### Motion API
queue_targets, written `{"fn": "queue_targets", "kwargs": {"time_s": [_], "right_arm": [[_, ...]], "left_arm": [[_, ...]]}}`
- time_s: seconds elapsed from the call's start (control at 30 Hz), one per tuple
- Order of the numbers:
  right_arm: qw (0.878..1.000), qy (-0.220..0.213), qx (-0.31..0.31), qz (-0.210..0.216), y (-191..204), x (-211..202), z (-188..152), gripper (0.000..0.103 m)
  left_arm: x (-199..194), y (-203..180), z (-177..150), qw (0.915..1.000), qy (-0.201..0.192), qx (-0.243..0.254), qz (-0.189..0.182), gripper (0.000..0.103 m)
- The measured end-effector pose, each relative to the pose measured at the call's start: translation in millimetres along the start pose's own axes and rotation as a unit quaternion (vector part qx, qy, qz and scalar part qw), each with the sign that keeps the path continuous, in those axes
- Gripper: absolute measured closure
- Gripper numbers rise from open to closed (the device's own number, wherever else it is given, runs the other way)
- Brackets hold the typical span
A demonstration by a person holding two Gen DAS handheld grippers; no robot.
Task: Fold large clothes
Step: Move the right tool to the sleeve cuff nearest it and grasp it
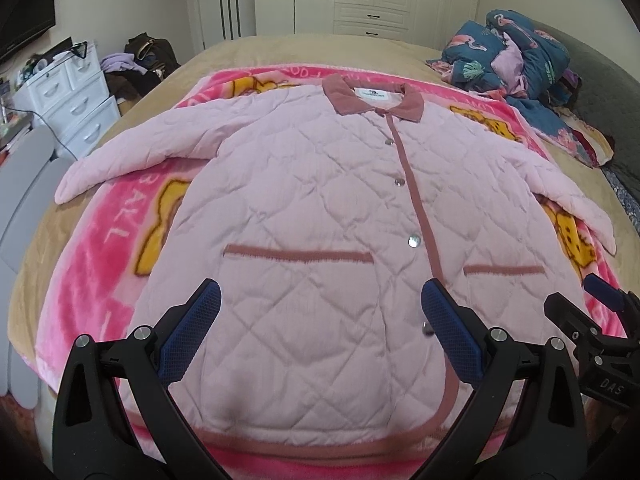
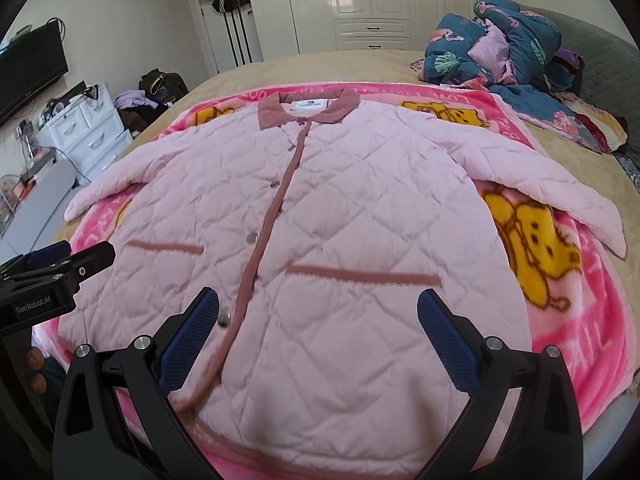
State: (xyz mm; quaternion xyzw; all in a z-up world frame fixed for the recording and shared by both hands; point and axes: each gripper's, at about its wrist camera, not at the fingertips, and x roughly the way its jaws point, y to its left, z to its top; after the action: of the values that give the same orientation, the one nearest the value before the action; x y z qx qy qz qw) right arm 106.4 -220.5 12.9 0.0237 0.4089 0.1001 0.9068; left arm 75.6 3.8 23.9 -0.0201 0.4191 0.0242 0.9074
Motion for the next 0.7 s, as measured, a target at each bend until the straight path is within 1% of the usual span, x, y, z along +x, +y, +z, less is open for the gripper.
{"fn": "queue_targets", "kwargs": {"time_s": [0.13,0.23,0.43,0.7], "right_arm": [[1.000,-0.007,0.007,0.004,-5.8,10.1,18.3,0.004],[1.000,-0.008,0.013,0.008,-12.2,19.2,31.8,0.004],[0.999,-0.006,0.033,0.014,-30.3,37.9,54.9,0.004],[0.998,-0.010,0.056,-0.006,-61.2,58.4,84.1,0.004]], "left_arm": [[6.9,-3.2,16.6,1.0000,0.000,-0.003,0.000,0.009],[14.5,-6.3,31.3,1.0000,0.002,-0.004,-0.008,0.009],[31.6,-20.6,59.0,0.9999,0.002,0.004,-0.011,0.009],[54.4,-40.2,90.9,0.9997,0.008,0.011,-0.019,0.009]]}}
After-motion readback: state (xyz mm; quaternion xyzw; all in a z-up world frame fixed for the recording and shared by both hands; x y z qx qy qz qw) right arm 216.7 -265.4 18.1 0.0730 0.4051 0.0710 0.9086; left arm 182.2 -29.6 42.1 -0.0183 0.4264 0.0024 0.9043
